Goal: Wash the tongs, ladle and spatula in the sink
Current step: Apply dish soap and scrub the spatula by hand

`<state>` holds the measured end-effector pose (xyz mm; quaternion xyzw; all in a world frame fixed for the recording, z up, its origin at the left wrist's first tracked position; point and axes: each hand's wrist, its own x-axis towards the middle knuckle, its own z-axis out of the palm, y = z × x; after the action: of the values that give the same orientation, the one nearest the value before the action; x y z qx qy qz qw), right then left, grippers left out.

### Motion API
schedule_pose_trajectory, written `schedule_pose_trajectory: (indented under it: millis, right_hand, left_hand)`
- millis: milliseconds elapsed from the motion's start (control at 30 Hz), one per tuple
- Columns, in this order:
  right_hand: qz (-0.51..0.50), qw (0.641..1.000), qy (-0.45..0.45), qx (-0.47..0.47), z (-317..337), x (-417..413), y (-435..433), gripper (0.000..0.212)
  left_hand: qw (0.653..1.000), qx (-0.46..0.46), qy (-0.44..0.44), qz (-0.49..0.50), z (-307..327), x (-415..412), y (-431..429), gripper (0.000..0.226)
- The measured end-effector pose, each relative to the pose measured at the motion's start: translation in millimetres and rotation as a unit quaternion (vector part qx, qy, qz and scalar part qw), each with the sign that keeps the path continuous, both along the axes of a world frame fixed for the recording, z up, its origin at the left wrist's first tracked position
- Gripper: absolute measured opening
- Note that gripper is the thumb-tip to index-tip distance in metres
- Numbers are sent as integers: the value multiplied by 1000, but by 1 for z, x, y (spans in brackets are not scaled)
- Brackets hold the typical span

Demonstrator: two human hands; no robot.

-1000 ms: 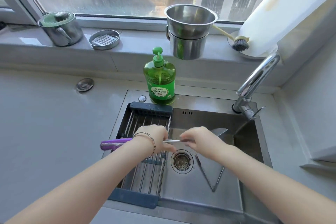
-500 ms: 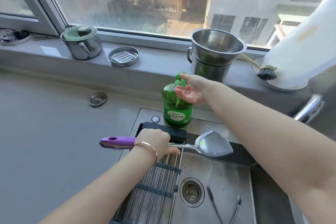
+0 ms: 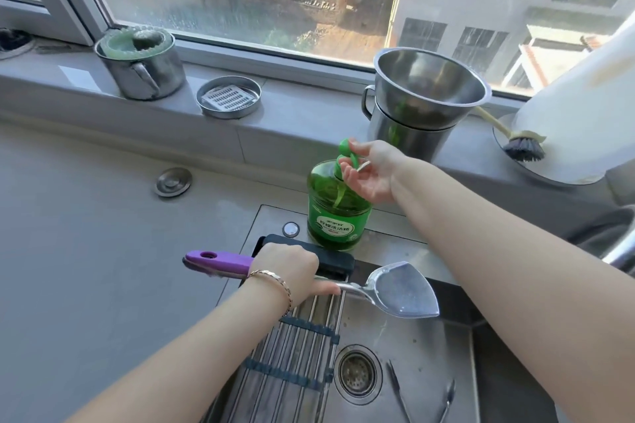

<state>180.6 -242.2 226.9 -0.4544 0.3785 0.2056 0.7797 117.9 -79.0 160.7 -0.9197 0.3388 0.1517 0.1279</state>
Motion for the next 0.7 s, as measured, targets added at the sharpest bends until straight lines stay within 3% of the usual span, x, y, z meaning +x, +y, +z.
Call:
schedule_pose_trajectory:
  millis: [300,467,567,633,667,700]
  right_hand:
    - [9,998,3,66,1,-5,-1,45]
    - [-79,991,-48,97,3,-54,-7,40]
    - [-96,990,-83,-64,-18,-117,-16,37]
    - [-52,966,-110,-226,-38,-158,-22,36]
    - [6,934,-137,-329,-48,-175,-26,34]
    - [93,879,-172,-434,-55,-191,-28,32]
  left_hand:
    - [1000,-5,-18,1,7,-4,3,64]
    - [999,-24,-33,16,23,-13,5,65]
    - [999,-26,-47,11,31,-21,5,65]
    - [998,-25,-56,-1,36,-29,3,65]
    - [998,-24,-58,-10,39,-35,1,65]
    - [998,-18,-60,-22,42,-40,-2,65]
